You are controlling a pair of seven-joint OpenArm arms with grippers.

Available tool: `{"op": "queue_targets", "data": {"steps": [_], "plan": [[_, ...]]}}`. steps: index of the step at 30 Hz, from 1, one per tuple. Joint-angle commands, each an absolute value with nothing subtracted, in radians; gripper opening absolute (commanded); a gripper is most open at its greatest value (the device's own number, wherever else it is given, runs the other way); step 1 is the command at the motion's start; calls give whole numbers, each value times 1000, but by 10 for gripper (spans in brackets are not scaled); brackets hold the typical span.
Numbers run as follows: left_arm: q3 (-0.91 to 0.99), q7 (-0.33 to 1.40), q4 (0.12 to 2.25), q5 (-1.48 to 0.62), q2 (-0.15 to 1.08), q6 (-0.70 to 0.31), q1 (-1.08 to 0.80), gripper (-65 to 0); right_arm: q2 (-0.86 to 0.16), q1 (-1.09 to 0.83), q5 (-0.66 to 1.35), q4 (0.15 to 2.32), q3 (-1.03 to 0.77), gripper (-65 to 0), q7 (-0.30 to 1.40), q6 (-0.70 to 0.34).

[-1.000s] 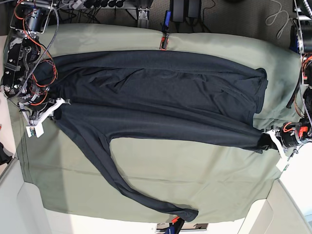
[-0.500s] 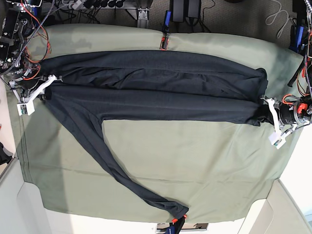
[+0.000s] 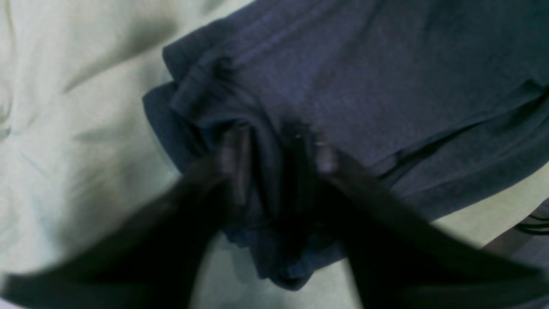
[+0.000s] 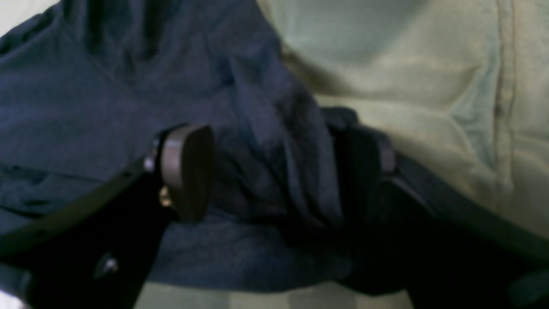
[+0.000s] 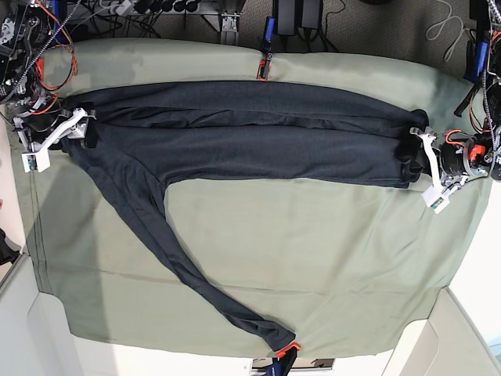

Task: Fold the T-shirt properly
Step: 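Fold the hem up over the body toward the collar fold, then grasp the loose sleeve with the right gripper and lay it across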

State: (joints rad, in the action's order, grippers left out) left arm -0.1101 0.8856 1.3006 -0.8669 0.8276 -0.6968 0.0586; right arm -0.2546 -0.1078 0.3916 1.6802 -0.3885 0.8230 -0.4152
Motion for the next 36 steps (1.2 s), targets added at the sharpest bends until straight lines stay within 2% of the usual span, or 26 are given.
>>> {"op": "queue_targets", "data": {"steps": [1, 5, 11, 15, 20, 27, 32, 36], "plan": [[-99, 873, 1312, -880, 850, -698, 75, -359, -269, -90, 425, 1696, -397, -199, 790, -413], [-99, 883, 1312, -886, 851, -698, 75, -359, -260, -42, 449, 1697, -398, -199, 790, -407], [-99, 996, 1312, -1069, 851, -698, 75, -359, -200, 76, 452, 1695, -397, -199, 789, -408], [-99, 1007, 1312, -1075, 851, -698, 75, -359, -167, 149, 444, 1654, -364, -199, 770, -408], [-99, 992, 1312, -1020, 854, -698, 75, -359, -160, 285, 323, 1523, -244, -199, 679, -405], [-83, 983, 1312, -1018, 868, -698, 78, -359, -160, 470, 176, 1235, -92, -199, 597, -328], [-13, 950, 1312, -1006, 867, -698, 78, -359, -144, 527, 115, 1046, -15, -199, 556, -290], [70, 943, 1312, -1035, 867, -698, 78, -359, -117, 519, 113, 1008, 12, -201, 553, -292]]}}
